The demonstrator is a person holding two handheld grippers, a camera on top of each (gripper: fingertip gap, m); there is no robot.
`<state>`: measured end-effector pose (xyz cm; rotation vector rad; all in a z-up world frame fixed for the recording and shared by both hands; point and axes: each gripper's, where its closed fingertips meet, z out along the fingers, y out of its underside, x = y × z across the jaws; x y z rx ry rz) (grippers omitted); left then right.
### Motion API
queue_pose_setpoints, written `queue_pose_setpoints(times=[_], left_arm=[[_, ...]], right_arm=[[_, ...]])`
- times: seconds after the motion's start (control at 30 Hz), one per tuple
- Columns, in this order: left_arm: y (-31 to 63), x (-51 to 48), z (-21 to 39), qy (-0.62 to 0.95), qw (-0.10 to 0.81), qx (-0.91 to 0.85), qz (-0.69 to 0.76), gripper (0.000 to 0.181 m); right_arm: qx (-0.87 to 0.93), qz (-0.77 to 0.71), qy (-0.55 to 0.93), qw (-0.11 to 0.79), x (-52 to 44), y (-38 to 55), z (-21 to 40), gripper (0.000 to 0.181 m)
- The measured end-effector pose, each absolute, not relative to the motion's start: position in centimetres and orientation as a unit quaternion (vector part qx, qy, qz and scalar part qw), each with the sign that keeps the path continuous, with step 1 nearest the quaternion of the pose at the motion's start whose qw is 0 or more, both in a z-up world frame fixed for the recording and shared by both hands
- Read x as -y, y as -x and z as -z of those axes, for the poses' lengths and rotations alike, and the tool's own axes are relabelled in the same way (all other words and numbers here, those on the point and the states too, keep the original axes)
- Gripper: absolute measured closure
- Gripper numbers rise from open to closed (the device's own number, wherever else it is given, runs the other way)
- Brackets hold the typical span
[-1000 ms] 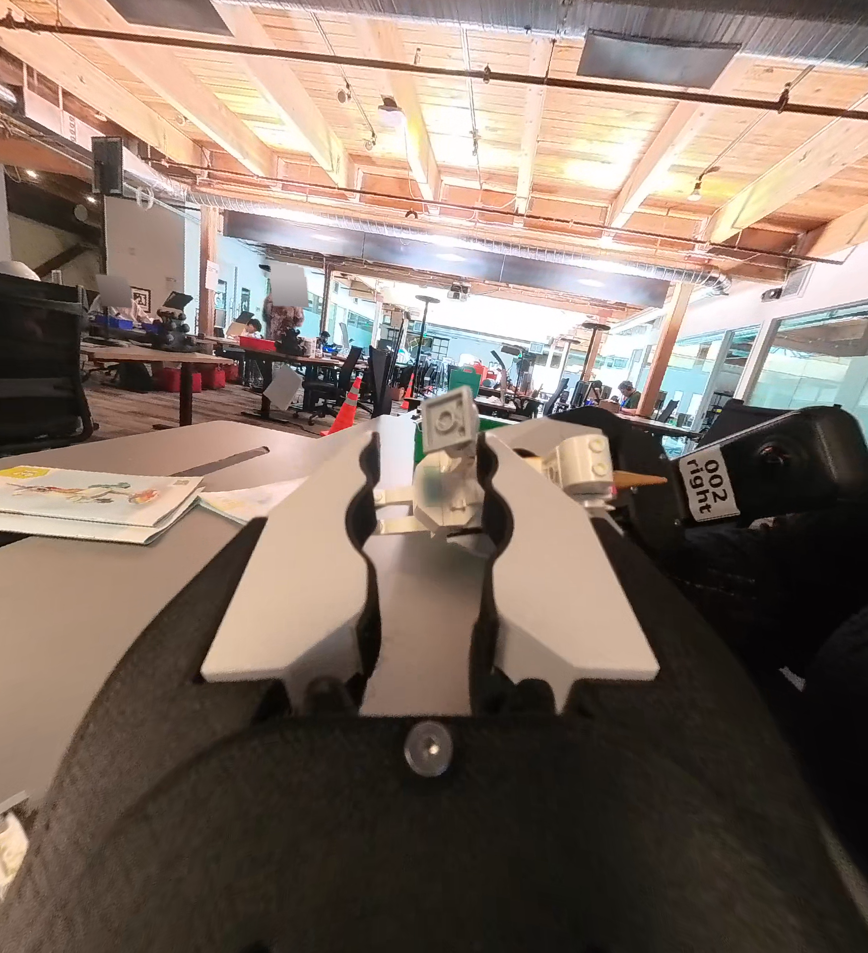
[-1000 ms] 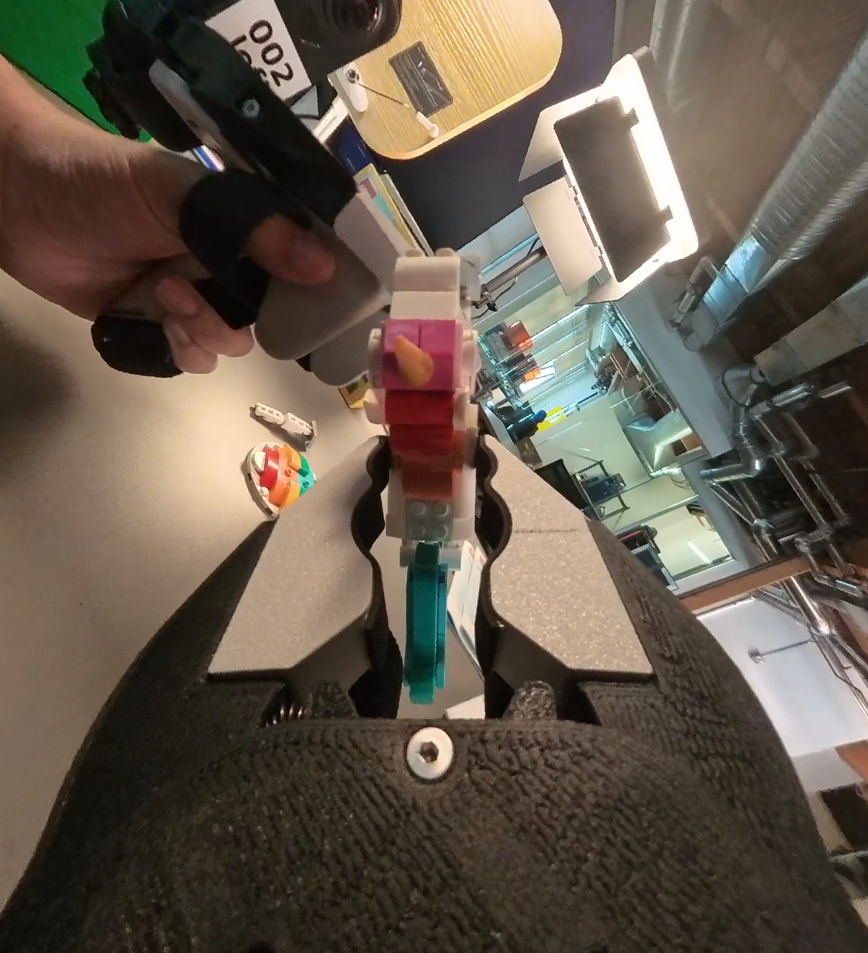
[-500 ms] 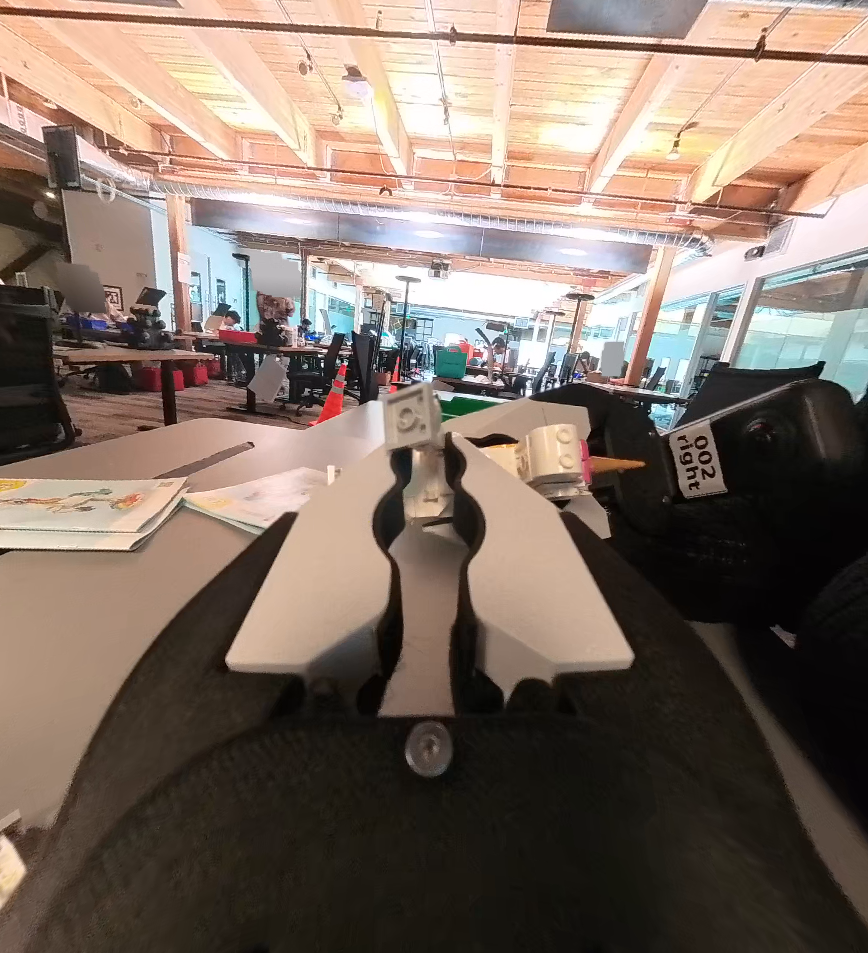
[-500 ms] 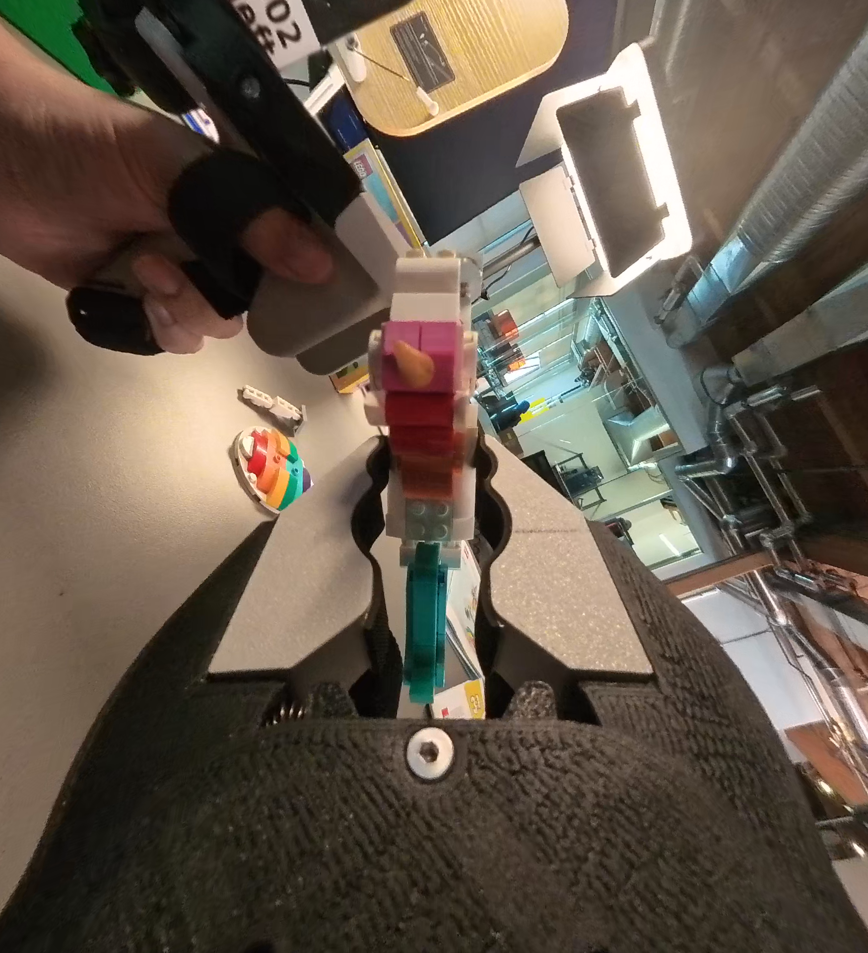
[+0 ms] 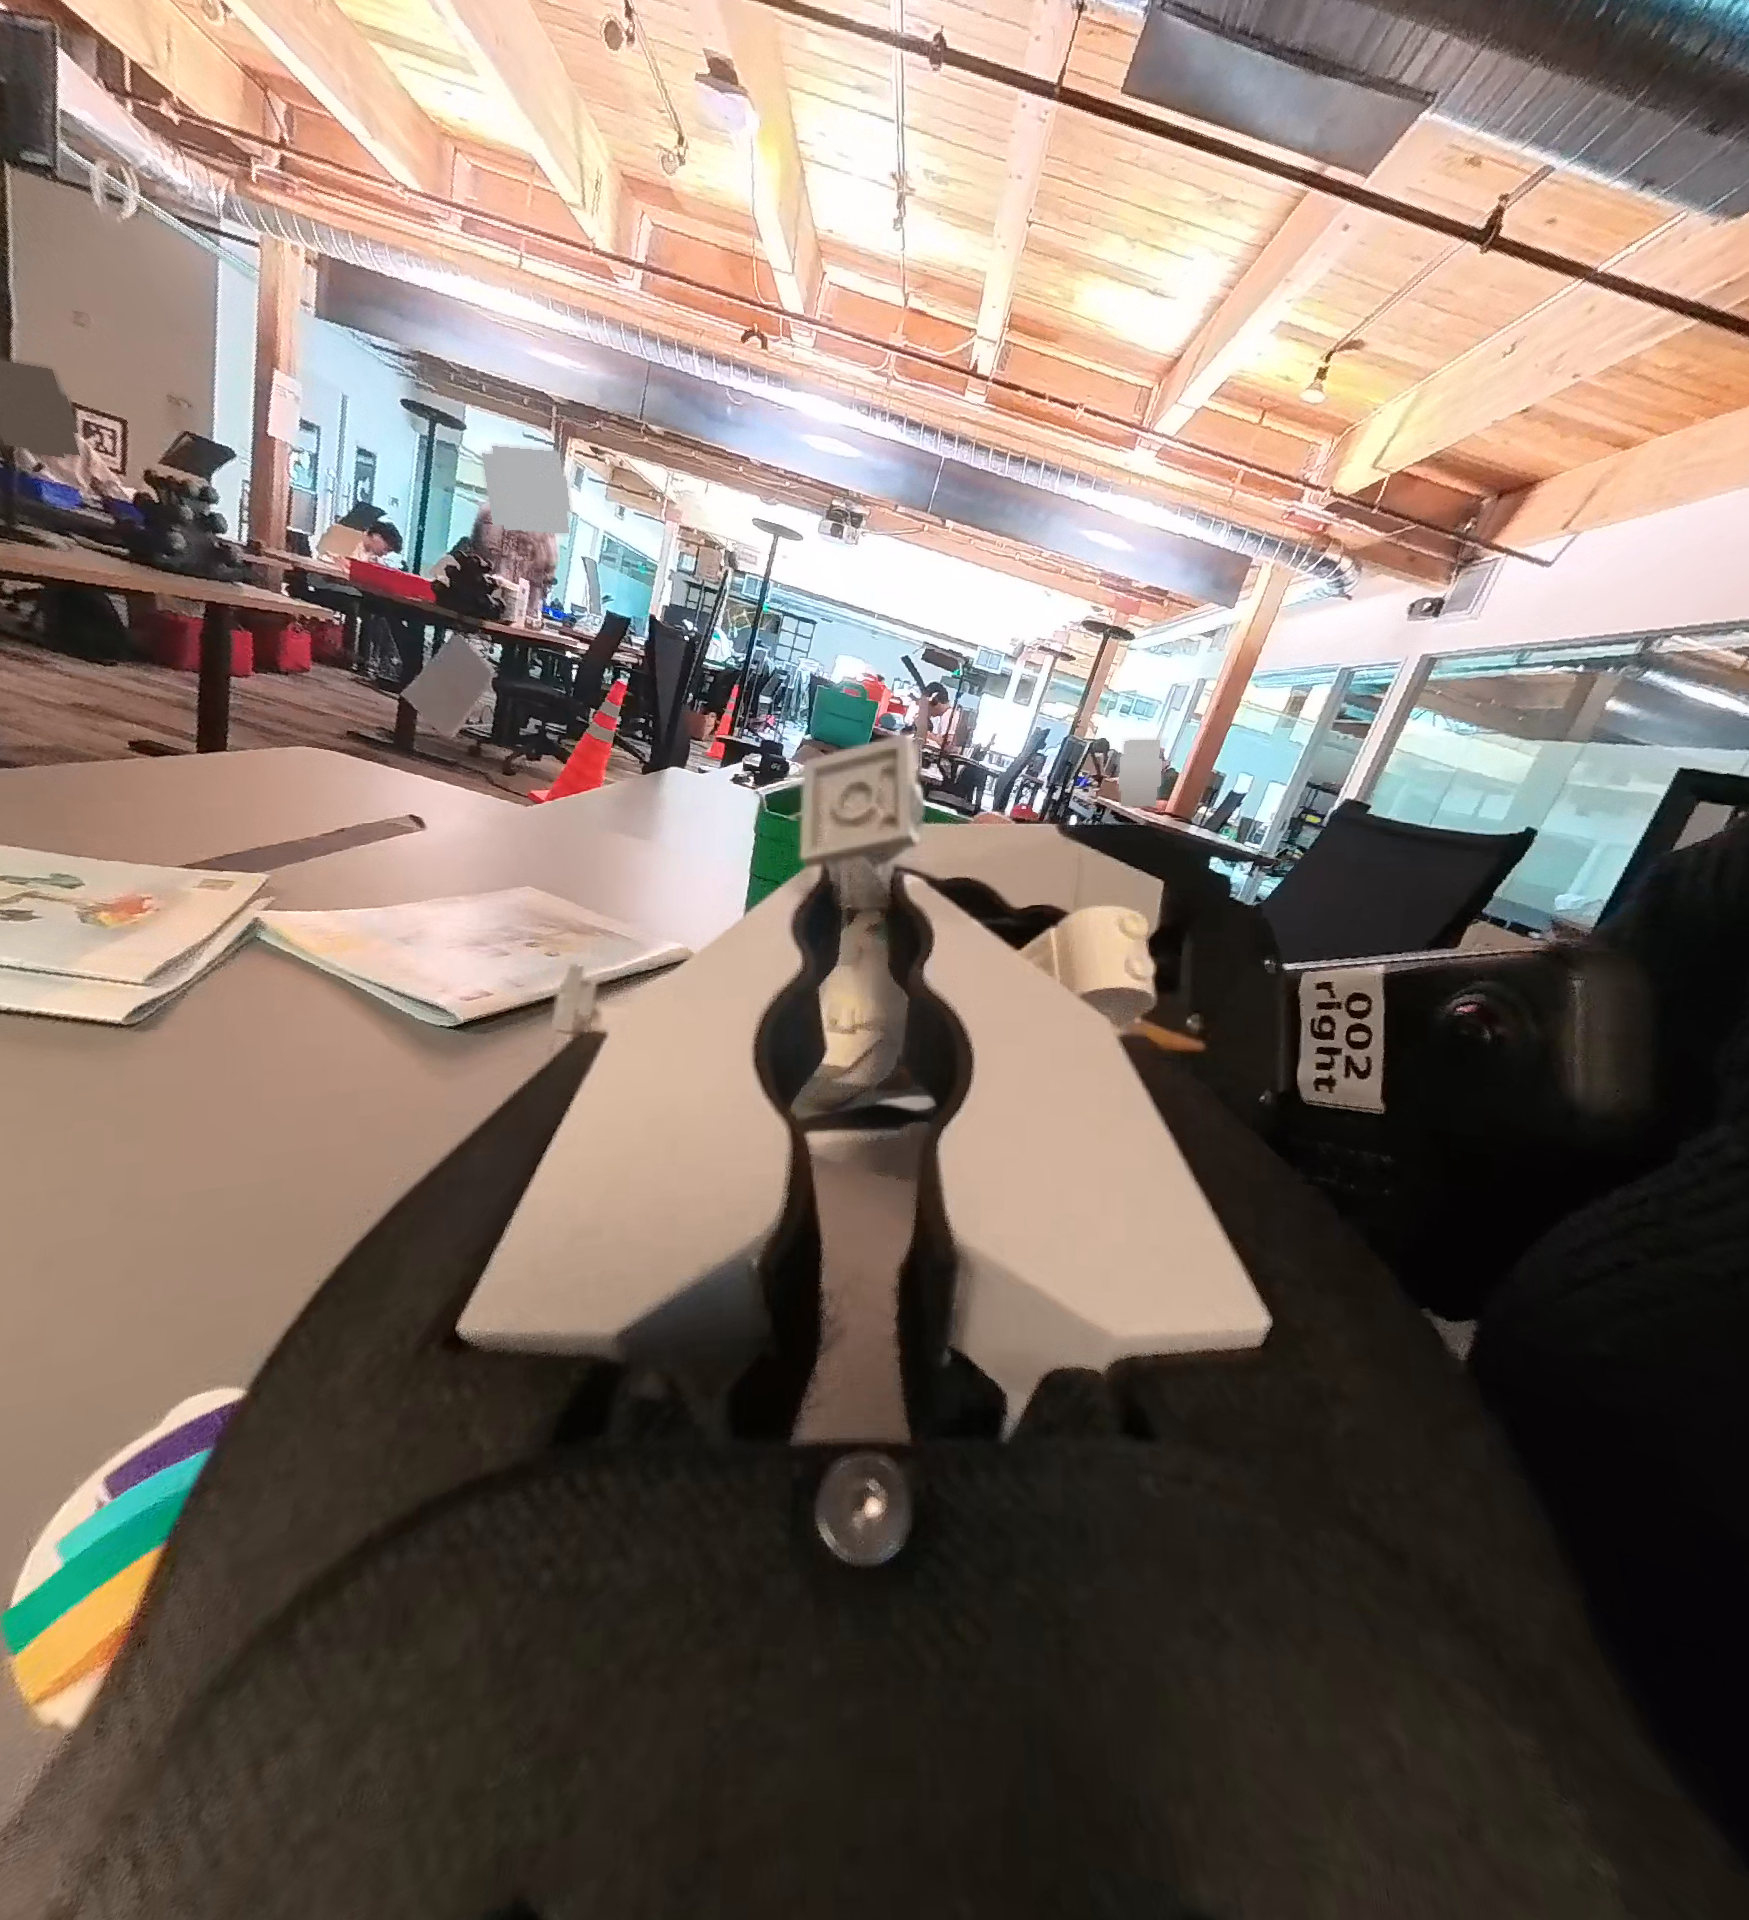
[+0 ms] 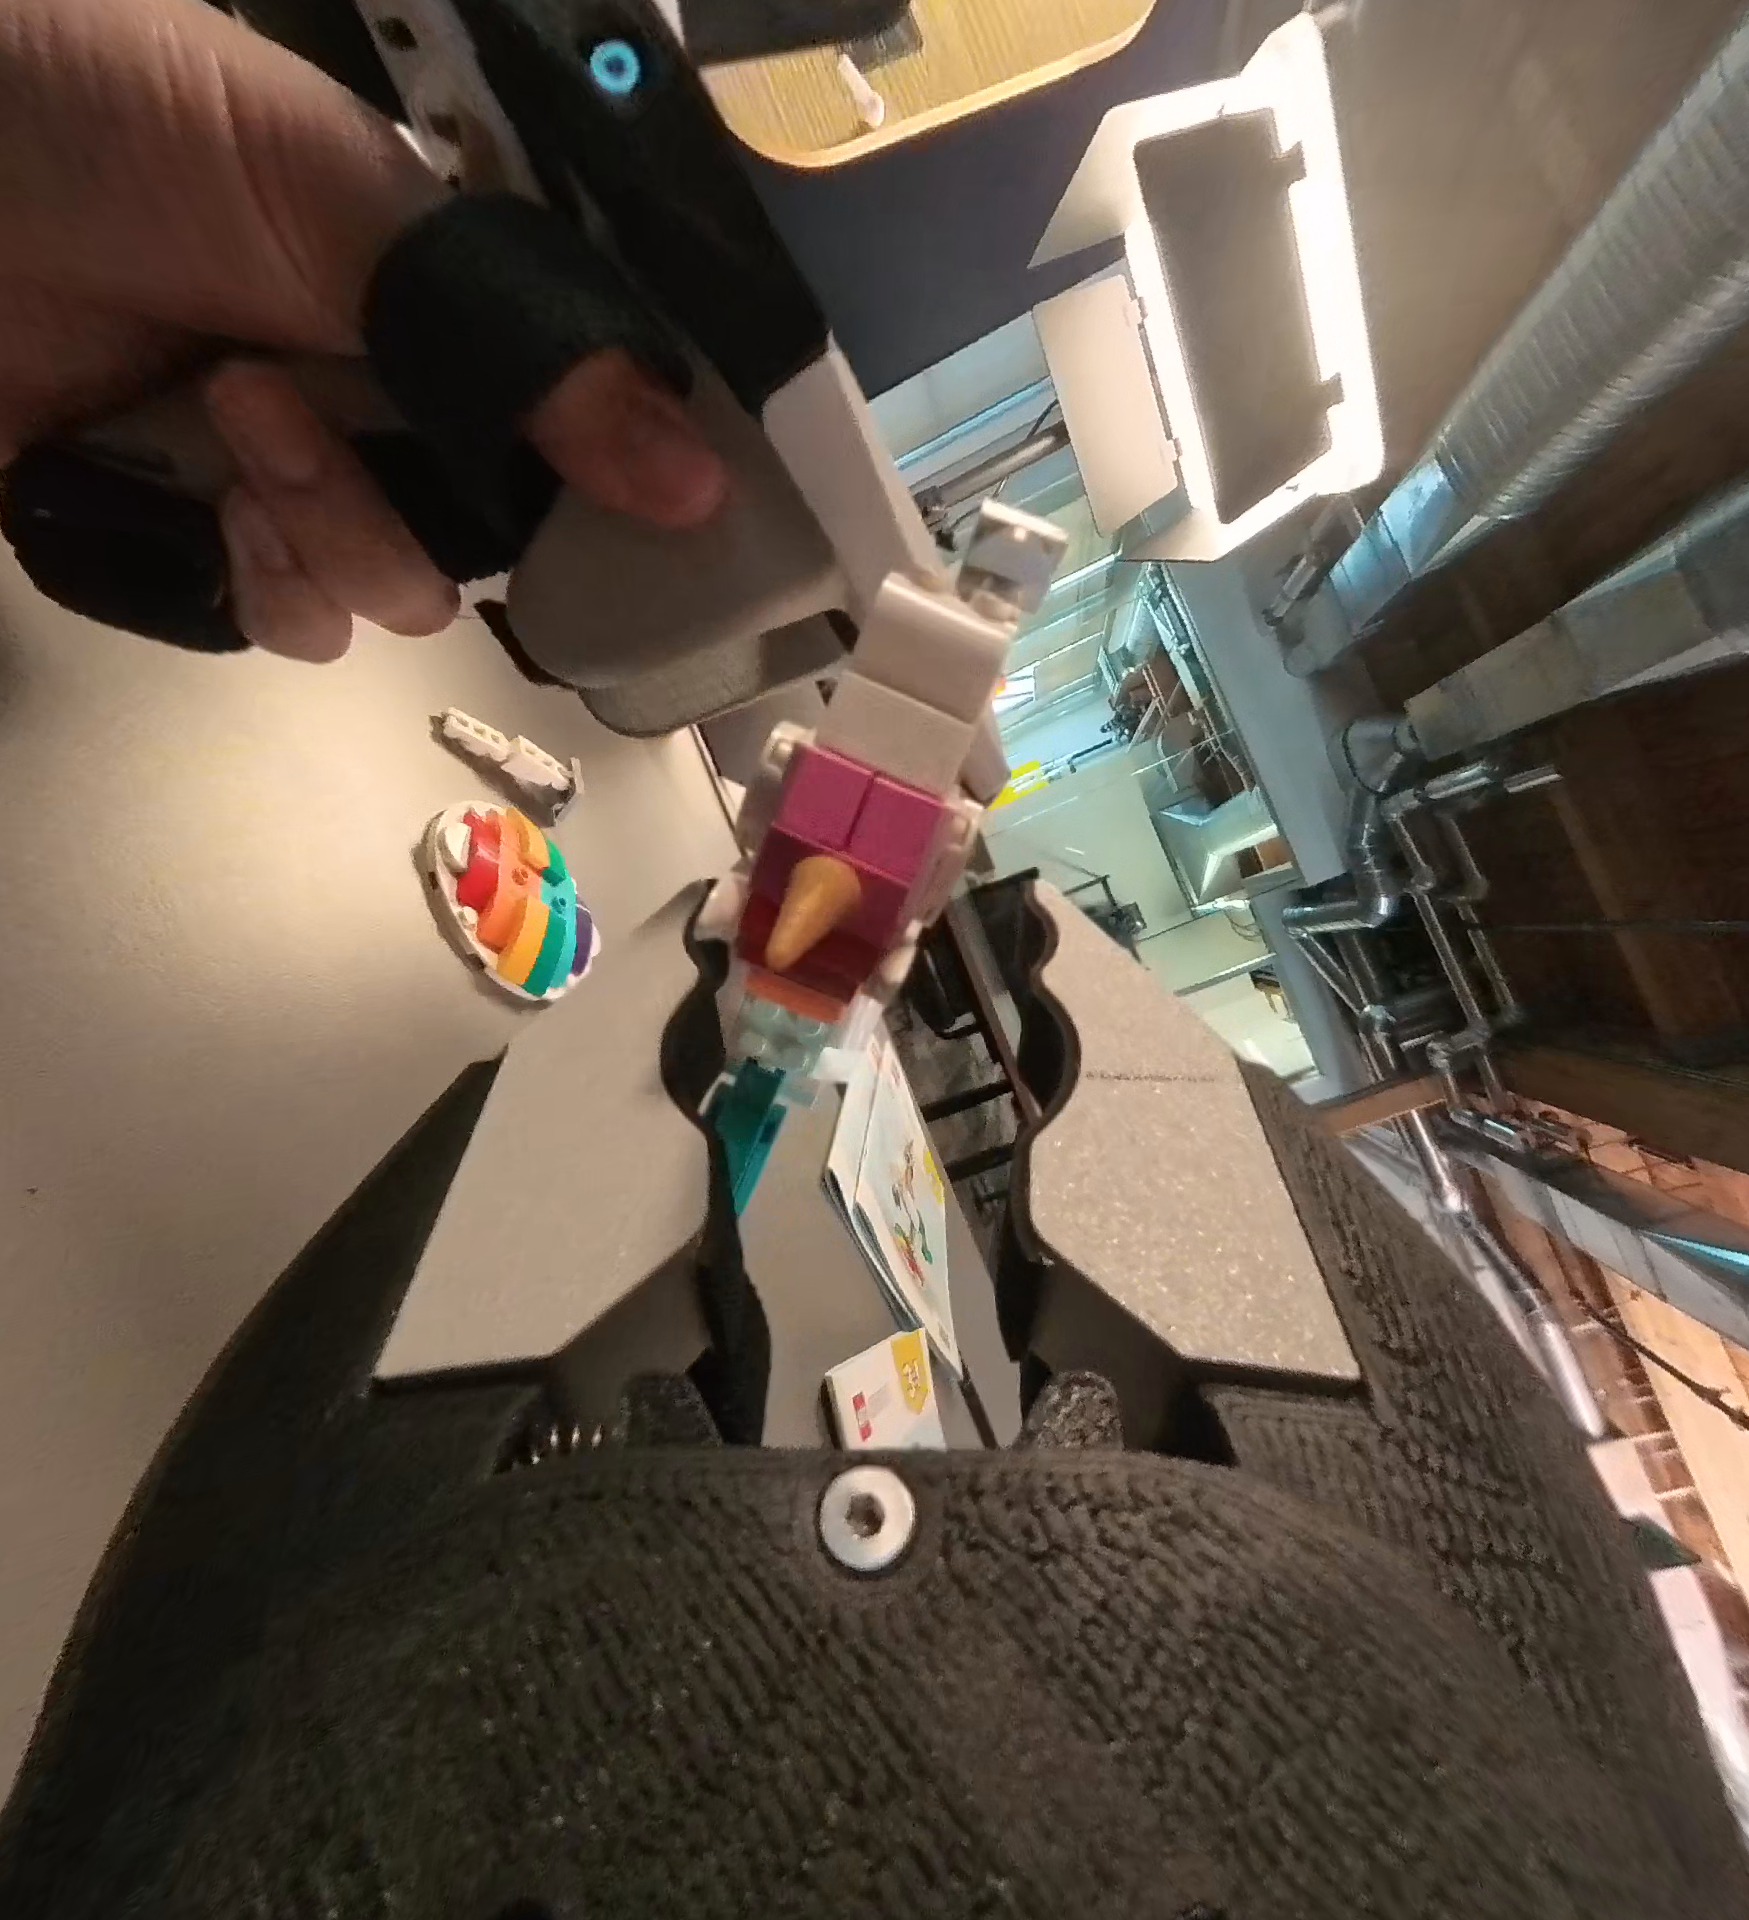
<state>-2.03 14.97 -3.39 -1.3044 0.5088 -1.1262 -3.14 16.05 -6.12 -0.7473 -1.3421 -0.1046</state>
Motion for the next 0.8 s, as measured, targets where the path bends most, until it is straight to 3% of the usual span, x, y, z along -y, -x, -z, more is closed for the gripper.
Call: queue_pose_setpoints(times=[0.33, 0.4, 0.53, 0.8], left_arm=[[1.5, -14.9, 3.1, 0.555, 0.610, -0.203, 0.528, 0.173], [1.3, -14.8, 3.1, 0.553, 0.606, -0.202, 0.535, 0.174], [1.5, -14.7, 3.2, 0.553, 0.605, -0.207, 0.533, 0.174], [2.0, -13.4, 3.0, 0.552, 0.568, -0.257, 0.554, 0.174]], right_arm=[[0.598, 0.001, 0.397, 0.696, -16.3, 3.7, 7.0, 0.128], [0.590, 0.011, 0.404, 0.699, -16.6, 3.7, 6.9, 0.140], [0.588, 0.010, 0.408, 0.698, -16.8, 3.5, 6.8, 0.144], [0.637, -0.127, 0.407, 0.642, -14.6, 3.5, 6.4, 0.145]])
